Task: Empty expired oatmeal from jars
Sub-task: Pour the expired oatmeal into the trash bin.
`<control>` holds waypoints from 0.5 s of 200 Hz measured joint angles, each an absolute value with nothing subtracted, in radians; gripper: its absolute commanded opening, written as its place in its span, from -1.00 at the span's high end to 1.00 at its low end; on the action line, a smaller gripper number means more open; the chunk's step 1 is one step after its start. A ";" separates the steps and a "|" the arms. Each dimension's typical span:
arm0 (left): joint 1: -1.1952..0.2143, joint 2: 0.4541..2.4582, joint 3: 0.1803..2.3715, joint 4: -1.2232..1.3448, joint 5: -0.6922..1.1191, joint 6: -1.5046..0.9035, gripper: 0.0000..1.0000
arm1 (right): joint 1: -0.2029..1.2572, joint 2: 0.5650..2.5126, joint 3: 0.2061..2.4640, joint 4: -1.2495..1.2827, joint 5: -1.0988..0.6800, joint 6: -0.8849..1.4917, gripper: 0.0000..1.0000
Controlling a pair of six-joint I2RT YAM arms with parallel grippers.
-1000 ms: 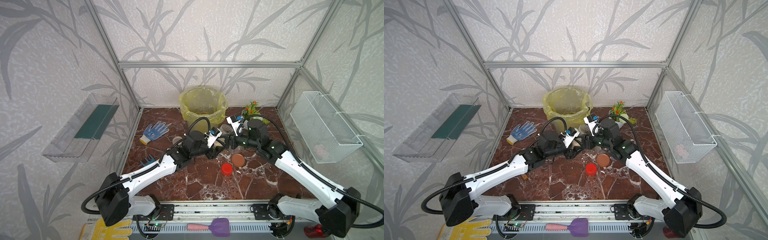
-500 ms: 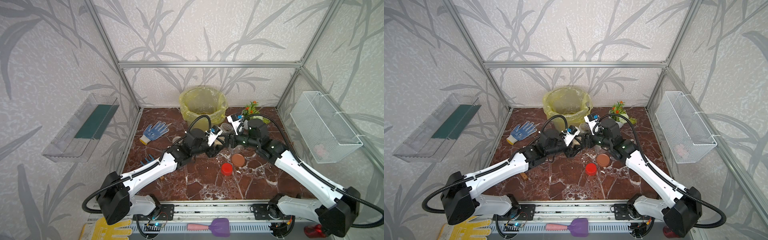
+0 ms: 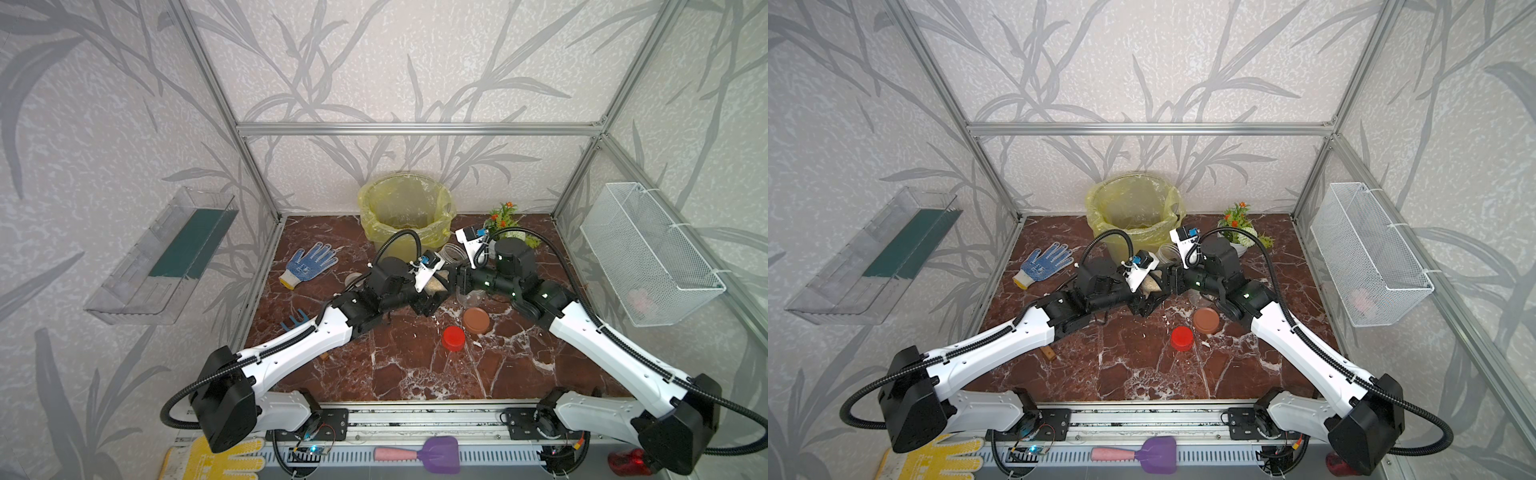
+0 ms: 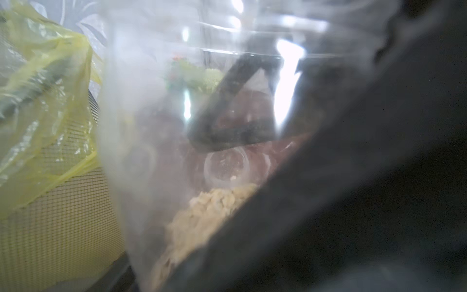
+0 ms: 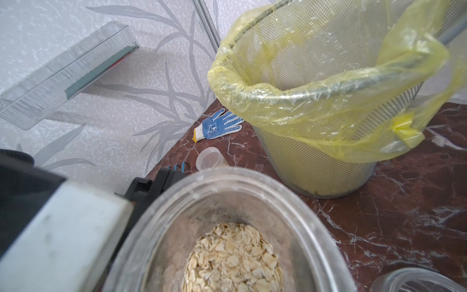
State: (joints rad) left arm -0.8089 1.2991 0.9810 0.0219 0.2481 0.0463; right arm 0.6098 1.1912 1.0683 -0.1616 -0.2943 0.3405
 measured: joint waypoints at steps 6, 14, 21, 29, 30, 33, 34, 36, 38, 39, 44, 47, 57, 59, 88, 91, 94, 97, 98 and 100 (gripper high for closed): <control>-0.811 1.293 0.981 0.022 0.242 0.049 -0.84 | 0.610 1.191 1.069 -0.162 -0.287 0.346 0.61; -0.812 1.284 0.981 0.023 0.237 0.050 -0.85 | 0.609 1.191 1.070 -0.162 -0.276 0.350 0.62; -0.813 1.277 0.980 0.023 0.234 0.051 -0.85 | 0.609 1.192 1.072 -0.162 -0.268 0.353 0.62; -0.813 1.266 0.977 0.023 0.230 0.051 -0.85 | 0.609 1.193 1.076 -0.162 -0.261 0.356 0.63; -0.813 1.264 0.976 0.023 0.230 0.051 -0.85 | 0.609 1.194 1.077 -0.162 -0.260 0.356 0.63; -0.813 1.262 0.975 0.023 0.228 0.051 -0.85 | 0.609 1.195 1.079 -0.162 -0.259 0.356 0.63; -0.813 1.260 0.974 0.023 0.228 0.051 -0.85 | 0.609 1.196 1.080 -0.162 -0.259 0.356 0.63; -0.812 1.256 0.973 0.023 0.227 0.051 -0.85 | 0.609 1.197 1.082 -0.162 -0.258 0.357 0.63; -0.812 1.255 0.972 0.023 0.226 0.051 -0.85 | 0.609 1.198 1.084 -0.162 -0.256 0.358 0.63; -0.813 1.253 0.971 0.023 0.225 0.051 -0.86 | 0.609 1.198 1.085 -0.162 -0.254 0.359 0.63; -0.812 1.247 0.968 0.023 0.222 0.051 -0.86 | 0.609 1.200 1.089 -0.161 -0.251 0.360 0.64; -0.813 1.243 0.965 0.023 0.218 0.050 -0.86 | 0.609 1.201 1.091 -0.162 -0.249 0.361 0.64; -0.812 1.229 0.957 0.023 0.203 0.044 -0.91 | 0.609 1.203 1.099 -0.162 -0.241 0.368 0.64; -0.812 1.227 0.956 0.022 0.201 0.044 -0.93 | 0.609 1.203 1.101 -0.162 -0.239 0.369 0.64; -0.805 1.196 0.945 0.013 0.134 -0.027 -0.98 | 0.609 1.204 1.140 -0.163 -0.214 0.395 0.64; -0.803 1.194 0.945 0.012 0.128 -0.040 -0.98 | 0.609 1.204 1.146 -0.164 -0.210 0.401 0.64; -0.802 1.192 0.945 0.010 0.122 -0.053 -0.98 | 0.609 1.204 1.150 -0.164 -0.207 0.404 0.64; -0.802 1.189 0.945 0.008 0.116 -0.067 -0.99 | 0.609 1.203 1.155 -0.162 -0.205 0.411 0.64; -0.801 1.189 0.945 0.008 0.115 -0.070 -0.98 | 0.609 1.203 1.156 -0.162 -0.204 0.412 0.64; -0.801 1.187 0.945 0.007 0.110 -0.078 -0.99 | 0.609 1.203 1.158 -0.162 -0.201 0.416 0.64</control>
State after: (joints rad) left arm -0.8005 1.1873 0.9455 0.0067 0.1101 -0.0780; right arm 0.6094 1.2034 1.1584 -0.1619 -0.2012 0.4156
